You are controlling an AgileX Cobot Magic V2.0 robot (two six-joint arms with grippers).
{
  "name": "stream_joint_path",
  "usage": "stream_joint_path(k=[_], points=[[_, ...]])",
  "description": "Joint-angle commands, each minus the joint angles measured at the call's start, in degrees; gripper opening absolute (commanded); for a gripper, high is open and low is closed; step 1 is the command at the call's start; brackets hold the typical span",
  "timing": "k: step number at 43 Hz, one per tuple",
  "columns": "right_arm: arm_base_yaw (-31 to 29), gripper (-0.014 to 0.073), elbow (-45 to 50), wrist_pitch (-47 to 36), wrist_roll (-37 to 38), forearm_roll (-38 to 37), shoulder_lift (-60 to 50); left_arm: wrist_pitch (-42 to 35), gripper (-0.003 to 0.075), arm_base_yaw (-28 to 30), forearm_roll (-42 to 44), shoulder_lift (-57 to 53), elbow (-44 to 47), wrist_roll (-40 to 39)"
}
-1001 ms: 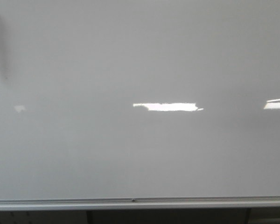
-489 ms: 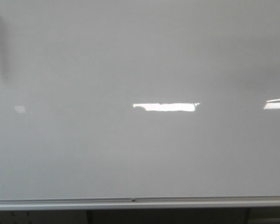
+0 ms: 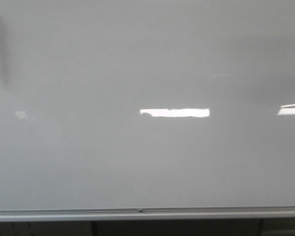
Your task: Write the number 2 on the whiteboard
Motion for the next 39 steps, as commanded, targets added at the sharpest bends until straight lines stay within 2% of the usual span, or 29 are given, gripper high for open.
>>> stream_joint_path(k=[1, 3, 5, 9, 11, 14, 16, 19, 23, 39], points=[[0.11, -0.005, -1.5, -3.84, -0.45, 0.04, 1.95, -3.86, -0.002, -0.08, -0.62, 1.01, -1.53, -0.6], [0.11, -0.001, -1.5, -3.84, -0.45, 0.04, 2.52, -3.86, -0.002, -0.08, -0.62, 1.01, -1.53, -0.6], [0.11, 0.007, -1.5, -3.84, -0.45, 0.04, 2.87, -3.86, -0.002, -0.08, -0.62, 1.05, -1.53, -0.6], [0.11, 0.0288, -1.5, -4.34, -0.45, 0.04, 3.82, -3.86, 0.0019, -1.62, -0.62, 1.05, -1.53, -0.6], [0.11, 0.0454, -1.5, -4.68, -0.45, 0.04, 3.88, -3.86, 0.008, -1.62, -0.62, 1.05, -1.53, -0.6], [0.11, 0.0597, -1.5, -4.79, -0.45, 0.04, 3.88, -3.86, 0.0193, -1.62, -0.5, 1.05, -1.53, -0.6], [0.11, 0.0659, -1.5, -4.79, -0.45, 0.04, 3.88, -3.86, 0.0298, -1.62, -0.5, 1.05, -1.53, -0.6], [0.11, 0.0647, -1.5, -4.81, -0.45, 0.04, 3.88, -3.96, 0.0445, -1.62, -0.5, 1.05, -1.53, -0.6], [0.11, 0.0643, -1.5, -5.48, -0.45, 0.04, 3.88, -3.96, 0.0532, -1.62, -0.5, 2.11, -1.53, -0.6], [0.11, 0.0643, -1.5, -6.38, -0.45, 0.04, 3.88, -5.79, 0.0533, -1.62, -0.76, 16.54, -5.45, -0.6]])
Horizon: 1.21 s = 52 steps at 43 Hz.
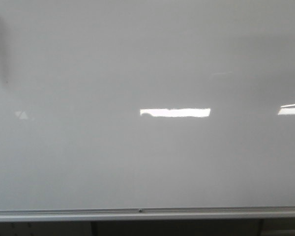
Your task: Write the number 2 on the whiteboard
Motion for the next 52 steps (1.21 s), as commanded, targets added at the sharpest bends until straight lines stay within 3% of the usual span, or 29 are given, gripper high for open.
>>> stream_joint_path(k=[1, 33, 52], points=[[0.11, 0.0643, -1.5, -4.38, -0.35, 0.04, 0.18, -5.37, 0.0533, -0.41, -0.44, 4.79, -3.44, -0.6], [0.11, 0.0643, -1.5, -4.92, -0.35, 0.04, 0.18, -15.49, 0.0533, -0.41, -3.27, 37.31, -15.03, -0.6], [0.11, 0.0643, -1.5, -4.92, -0.35, 0.04, 0.18, -22.24, 0.0533, -0.41, -4.43, 47.7, -19.47, -0.6]])
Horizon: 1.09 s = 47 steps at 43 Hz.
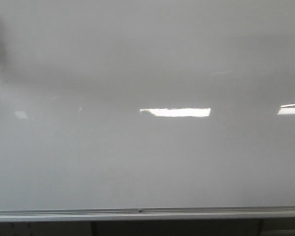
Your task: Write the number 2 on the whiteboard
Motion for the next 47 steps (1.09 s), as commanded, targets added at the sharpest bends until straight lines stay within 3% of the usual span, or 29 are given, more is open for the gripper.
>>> stream_joint_path(k=[1, 30, 47], points=[[0.11, 0.0643, -1.5, -4.35, -0.35, 0.04, 0.18, -5.99, 0.0533, -0.41, -0.48, -0.32, -2.12, -0.6], [0.11, 0.0643, -1.5, -4.35, -0.35, 0.04, 0.18, -9.42, 0.0523, -0.41, -0.57, 4.17, -2.75, -0.6], [0.11, 0.0643, -1.5, -4.35, -0.35, 0.04, 0.18, -9.55, 0.016, -0.41, -0.57, 4.17, -2.75, -0.6]])
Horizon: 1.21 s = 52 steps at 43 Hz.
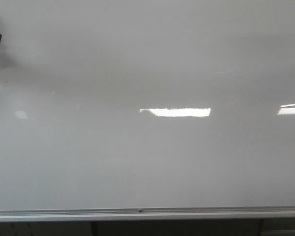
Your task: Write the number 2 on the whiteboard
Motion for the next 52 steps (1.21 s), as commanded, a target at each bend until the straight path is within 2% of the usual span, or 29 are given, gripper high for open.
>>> stream_joint_path(k=[1, 10, 18, 25, 31, 36, 42, 52], points=[[0.11, 0.0643, -1.5, -4.35, -0.35, 0.04, 0.18, -3.8, 0.0144, -0.38, -0.44, -2.06, -1.88, -0.6], [0.11, 0.0643, -1.56, -5.11, -0.35, 0.04, 0.18, -1.65, 0.0041, -0.38, 3.49, -5.0, -1.99, -0.6], [0.11, 0.0643, -2.6, -3.33, -0.78, -0.03, 0.18, 11.67, 0.0018, -0.38, 6.74, -11.56, -4.42, 0.32], [0.11, 0.0643, -7.31, 1.93, -0.83, 0.03, 1.79, 24.55, 0.0018, -2.71, 5.03, -18.76, -5.59, 12.74], [0.11, 0.0643, -12.67, 8.41, -2.64, 0.9, 4.71, 34.91, 0.0018, -6.09, -0.71, -23.38, -5.59, 27.34], [1.16, 0.0643, -16.78, 14.68, -9.51, 5.54, 8.36, 39.36, 0.0018, -8.87, -9.64, -25.4, -5.63, 36.21], [4.07, 0.0643, -20.95, 20.44, -20.85, 14.88, 13.31, 44.52, 0.0018, -12.88, -19.55, -24.98, -5.72, 44.63], [10.48, 0.0643, -25.82, 26.02, -40.31, 25.58, 20.22, 44.89, 0.0018, -24.79, -20.96, -22.01, -6.88, 47.42]])
